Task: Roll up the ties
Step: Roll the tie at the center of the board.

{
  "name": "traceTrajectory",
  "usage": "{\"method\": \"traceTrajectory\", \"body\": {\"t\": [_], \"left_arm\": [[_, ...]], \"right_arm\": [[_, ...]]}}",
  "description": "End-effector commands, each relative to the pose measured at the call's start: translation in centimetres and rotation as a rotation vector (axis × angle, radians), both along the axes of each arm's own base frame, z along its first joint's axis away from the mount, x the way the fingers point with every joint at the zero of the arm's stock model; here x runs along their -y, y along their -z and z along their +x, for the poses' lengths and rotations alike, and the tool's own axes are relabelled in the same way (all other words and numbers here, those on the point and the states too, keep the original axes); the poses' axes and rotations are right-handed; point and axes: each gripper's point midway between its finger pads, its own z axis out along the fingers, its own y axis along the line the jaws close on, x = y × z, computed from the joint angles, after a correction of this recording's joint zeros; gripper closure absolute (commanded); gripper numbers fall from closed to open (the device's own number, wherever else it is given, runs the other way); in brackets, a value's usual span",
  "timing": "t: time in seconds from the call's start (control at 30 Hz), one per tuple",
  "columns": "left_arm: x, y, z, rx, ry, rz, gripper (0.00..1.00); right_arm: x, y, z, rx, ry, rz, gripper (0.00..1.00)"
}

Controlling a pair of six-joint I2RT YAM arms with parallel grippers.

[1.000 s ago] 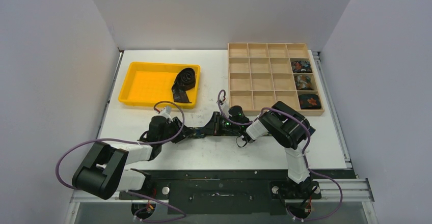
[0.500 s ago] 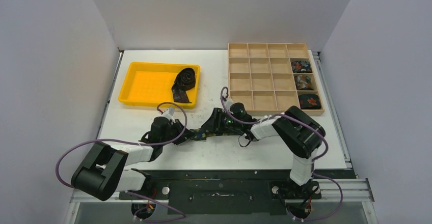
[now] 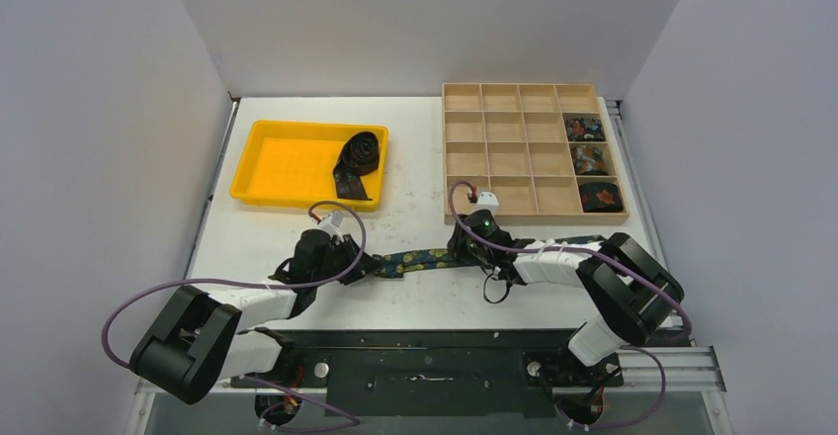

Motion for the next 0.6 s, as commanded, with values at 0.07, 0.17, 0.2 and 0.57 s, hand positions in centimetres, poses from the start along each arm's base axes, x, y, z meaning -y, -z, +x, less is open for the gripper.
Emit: {"method": "traceTrajectory", "body": {"t": [0.07,0.17,0.2,0.57], "left_arm": [[0.9,-1.0,-0.8,0.009,0.023,-0.062,1.0],[1.2,-1.1,-1.3,0.0,0.037,-0.077,1.0],[1.2,-1.2,-1.5,-0.002,0.04,-0.083,1.0],[-0.1,-0.2,-3.1,-0.025,-0.016,-0.055,1.0]], "right_arm": [[5.3,3.2,-2.7,-0.048,0.124,-0.13,0.78],[5.9,3.8,-4.9,-0.073,0.131,-0.123,0.78],[6.1,3.9,-5.6,-0.074,0.133,-0.125,0.78],[7.0,3.4,-12.2,-0.04,0.161,-0.113,0.78]]}}
